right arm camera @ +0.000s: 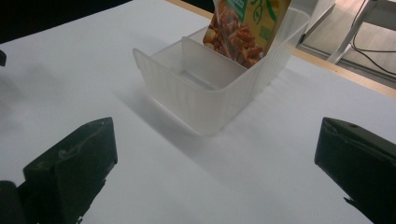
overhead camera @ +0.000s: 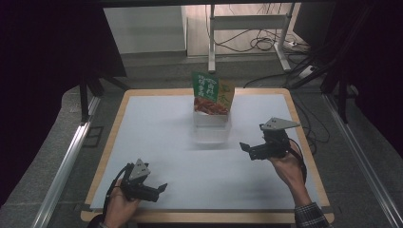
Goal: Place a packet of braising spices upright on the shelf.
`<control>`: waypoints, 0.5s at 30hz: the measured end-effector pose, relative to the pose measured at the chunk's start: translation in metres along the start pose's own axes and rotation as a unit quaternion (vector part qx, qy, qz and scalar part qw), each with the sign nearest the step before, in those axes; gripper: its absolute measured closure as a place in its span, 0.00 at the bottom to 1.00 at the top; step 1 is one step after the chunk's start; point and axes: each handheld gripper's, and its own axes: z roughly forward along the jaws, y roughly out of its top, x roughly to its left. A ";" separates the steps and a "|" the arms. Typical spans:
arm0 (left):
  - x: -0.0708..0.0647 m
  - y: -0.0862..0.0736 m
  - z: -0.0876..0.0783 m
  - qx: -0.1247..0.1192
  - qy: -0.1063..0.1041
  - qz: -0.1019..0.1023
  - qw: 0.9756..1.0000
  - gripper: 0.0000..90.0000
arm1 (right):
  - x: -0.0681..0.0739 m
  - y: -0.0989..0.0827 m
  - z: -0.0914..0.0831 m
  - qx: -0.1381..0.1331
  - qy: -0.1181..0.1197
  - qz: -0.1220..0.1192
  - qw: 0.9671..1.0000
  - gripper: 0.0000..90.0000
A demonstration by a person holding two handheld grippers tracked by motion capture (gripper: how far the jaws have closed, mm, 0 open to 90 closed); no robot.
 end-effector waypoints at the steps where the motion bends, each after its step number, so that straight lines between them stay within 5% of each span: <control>1: 0.000 0.000 0.000 -0.001 -0.001 -0.001 1.000 0.00 | 0.001 -0.001 -0.001 0.001 -0.002 -0.003 1.000 0.00; 15: 0.000 0.000 -0.002 -0.003 -0.006 -0.008 1.000 0.00 | 0.019 -0.012 -0.019 0.009 -0.006 -0.013 1.000 0.00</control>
